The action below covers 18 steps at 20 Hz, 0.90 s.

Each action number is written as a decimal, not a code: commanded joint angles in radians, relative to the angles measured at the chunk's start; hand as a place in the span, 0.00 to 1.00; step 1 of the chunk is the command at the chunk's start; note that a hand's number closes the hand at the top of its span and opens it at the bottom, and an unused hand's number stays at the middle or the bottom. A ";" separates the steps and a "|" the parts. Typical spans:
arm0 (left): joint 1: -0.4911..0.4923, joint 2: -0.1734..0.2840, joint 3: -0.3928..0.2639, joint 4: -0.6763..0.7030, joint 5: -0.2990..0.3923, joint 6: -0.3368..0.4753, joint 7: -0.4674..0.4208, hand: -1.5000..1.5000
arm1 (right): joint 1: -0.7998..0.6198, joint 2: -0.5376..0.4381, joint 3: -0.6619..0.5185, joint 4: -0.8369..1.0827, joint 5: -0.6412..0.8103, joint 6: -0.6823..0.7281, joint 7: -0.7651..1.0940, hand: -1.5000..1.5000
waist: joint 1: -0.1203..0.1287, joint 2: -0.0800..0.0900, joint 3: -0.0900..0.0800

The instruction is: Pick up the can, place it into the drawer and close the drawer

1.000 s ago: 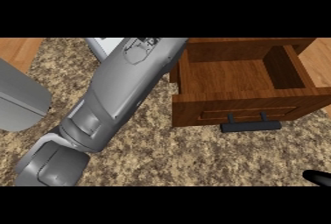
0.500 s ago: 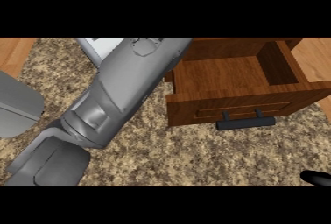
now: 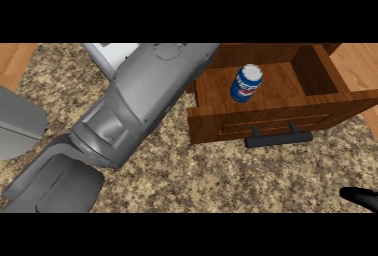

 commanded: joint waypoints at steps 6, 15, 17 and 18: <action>-0.002 0.000 0.019 0.021 0.079 0.020 -0.053 0.00 | -0.074 -0.087 0.070 0.034 0.160 0.045 -0.091 0.00 | 0.005 0.009 0.000; -0.029 0.000 0.024 0.008 0.149 0.028 -0.070 0.00 | -0.192 -0.161 0.216 0.248 0.482 0.019 -0.207 0.00 | 0.036 0.008 0.000; -0.021 0.000 0.020 0.013 0.148 0.023 -0.087 0.00 | -0.218 -0.158 0.272 0.296 0.560 0.000 -0.219 0.00 | 0.050 0.004 -0.001; -0.021 0.000 0.019 0.014 0.149 0.029 -0.093 0.00 | -0.215 -0.152 0.304 0.328 0.610 -0.018 -0.243 0.00 | 0.054 0.004 -0.001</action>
